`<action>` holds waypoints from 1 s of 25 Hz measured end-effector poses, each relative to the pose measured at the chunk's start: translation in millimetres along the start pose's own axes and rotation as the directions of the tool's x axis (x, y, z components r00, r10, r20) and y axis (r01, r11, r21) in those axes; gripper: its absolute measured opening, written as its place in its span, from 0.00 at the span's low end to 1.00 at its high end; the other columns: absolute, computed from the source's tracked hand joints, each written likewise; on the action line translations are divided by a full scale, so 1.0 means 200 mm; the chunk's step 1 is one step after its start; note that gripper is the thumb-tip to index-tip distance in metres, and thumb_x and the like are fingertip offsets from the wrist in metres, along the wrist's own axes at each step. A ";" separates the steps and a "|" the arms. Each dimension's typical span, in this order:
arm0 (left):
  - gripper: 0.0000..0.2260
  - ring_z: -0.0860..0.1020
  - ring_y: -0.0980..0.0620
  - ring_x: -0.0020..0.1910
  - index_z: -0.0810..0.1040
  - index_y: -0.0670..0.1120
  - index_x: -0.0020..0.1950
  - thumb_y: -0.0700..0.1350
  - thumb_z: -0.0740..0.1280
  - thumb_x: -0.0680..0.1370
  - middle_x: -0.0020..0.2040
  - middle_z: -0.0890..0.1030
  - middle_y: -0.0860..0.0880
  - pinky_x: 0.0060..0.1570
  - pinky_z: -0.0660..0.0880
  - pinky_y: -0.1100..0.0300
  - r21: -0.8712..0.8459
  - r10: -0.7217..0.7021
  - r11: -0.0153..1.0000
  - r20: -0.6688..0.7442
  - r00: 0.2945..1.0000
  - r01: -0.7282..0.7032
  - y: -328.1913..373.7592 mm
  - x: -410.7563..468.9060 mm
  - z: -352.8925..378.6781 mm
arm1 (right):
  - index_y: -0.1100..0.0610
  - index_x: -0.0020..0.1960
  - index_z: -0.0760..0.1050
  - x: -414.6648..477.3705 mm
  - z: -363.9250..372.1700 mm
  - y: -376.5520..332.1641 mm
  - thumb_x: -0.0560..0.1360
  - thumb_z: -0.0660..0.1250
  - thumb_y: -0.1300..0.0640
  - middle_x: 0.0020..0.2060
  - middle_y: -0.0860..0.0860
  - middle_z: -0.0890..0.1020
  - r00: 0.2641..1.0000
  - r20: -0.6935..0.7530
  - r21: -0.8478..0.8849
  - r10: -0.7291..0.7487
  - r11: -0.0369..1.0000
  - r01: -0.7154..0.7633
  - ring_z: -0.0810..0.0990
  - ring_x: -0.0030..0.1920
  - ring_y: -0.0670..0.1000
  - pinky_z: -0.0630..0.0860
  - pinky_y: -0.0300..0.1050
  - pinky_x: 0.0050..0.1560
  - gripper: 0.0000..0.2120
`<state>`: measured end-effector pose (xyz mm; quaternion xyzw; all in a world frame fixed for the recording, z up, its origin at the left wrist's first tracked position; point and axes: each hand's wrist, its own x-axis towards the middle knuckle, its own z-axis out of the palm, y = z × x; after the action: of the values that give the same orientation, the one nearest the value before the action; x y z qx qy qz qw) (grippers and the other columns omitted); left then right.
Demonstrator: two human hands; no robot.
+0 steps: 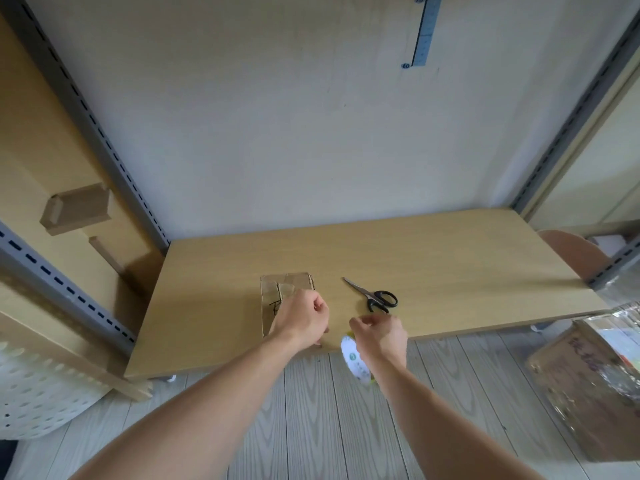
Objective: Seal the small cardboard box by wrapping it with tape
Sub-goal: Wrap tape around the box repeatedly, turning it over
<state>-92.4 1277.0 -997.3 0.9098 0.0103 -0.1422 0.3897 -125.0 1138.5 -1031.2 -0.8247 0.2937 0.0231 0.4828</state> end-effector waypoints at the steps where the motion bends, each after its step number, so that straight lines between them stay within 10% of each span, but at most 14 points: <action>1: 0.11 0.84 0.50 0.31 0.81 0.44 0.43 0.40 0.60 0.79 0.36 0.85 0.50 0.39 0.83 0.54 -0.024 -0.020 1.000 -0.018 1.000 0.020 0.00 0.00 -0.03 | 0.53 0.27 0.75 0.00 -0.03 -0.03 0.70 0.66 0.58 0.22 0.46 0.76 0.997 -0.007 -0.019 -0.082 0.996 0.082 0.74 0.25 0.47 0.66 0.37 0.27 0.13; 5: 0.11 0.82 0.49 0.33 0.82 0.43 0.44 0.42 0.60 0.79 0.39 0.85 0.48 0.32 0.76 0.59 -0.160 -0.125 0.980 -0.063 0.990 0.114 0.01 0.00 -0.14 | 0.53 0.32 0.83 -0.05 -0.16 -0.16 0.68 0.65 0.58 0.25 0.47 0.81 0.923 -0.038 0.011 -0.384 0.923 0.384 0.72 0.24 0.42 0.63 0.36 0.25 0.10; 11: 0.20 0.81 0.47 0.36 0.78 0.43 0.48 0.60 0.61 0.82 0.39 0.83 0.45 0.36 0.72 0.58 -0.586 -0.137 0.707 0.435 0.890 0.395 0.22 -0.20 -0.35 | 0.51 0.35 0.85 -0.23 -0.37 -0.49 0.70 0.63 0.64 0.29 0.40 0.83 0.819 0.029 0.147 -0.573 0.813 0.563 0.77 0.29 0.40 0.69 0.33 0.30 0.15; 21: 0.09 0.82 0.51 0.38 0.85 0.41 0.47 0.45 0.78 0.73 0.40 0.85 0.46 0.38 0.81 0.60 -0.678 0.053 0.728 0.203 0.978 0.102 0.39 -0.50 -0.56 | 0.49 0.38 0.84 -0.38 -0.57 -0.72 0.68 0.60 0.57 0.25 0.58 0.78 0.622 0.216 0.062 -0.753 0.646 0.761 0.66 0.25 0.49 0.62 0.43 0.27 0.13; 25: 0.06 0.82 0.52 0.35 0.84 0.37 0.49 0.39 0.75 0.76 0.37 0.83 0.44 0.42 0.82 0.57 -0.620 0.014 0.783 0.095 0.995 0.048 0.36 -0.48 -0.57 | 0.49 0.39 0.85 -0.36 -0.50 -0.70 0.71 0.63 0.62 0.24 0.50 0.79 0.611 0.252 -0.014 -0.750 0.628 0.778 0.66 0.23 0.45 0.62 0.37 0.26 0.13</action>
<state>-145.8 1315.6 -846.2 0.7229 0.0463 -0.1770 0.6663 -138.9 1140.8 -844.7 -0.8907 -0.1442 -0.0753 0.4245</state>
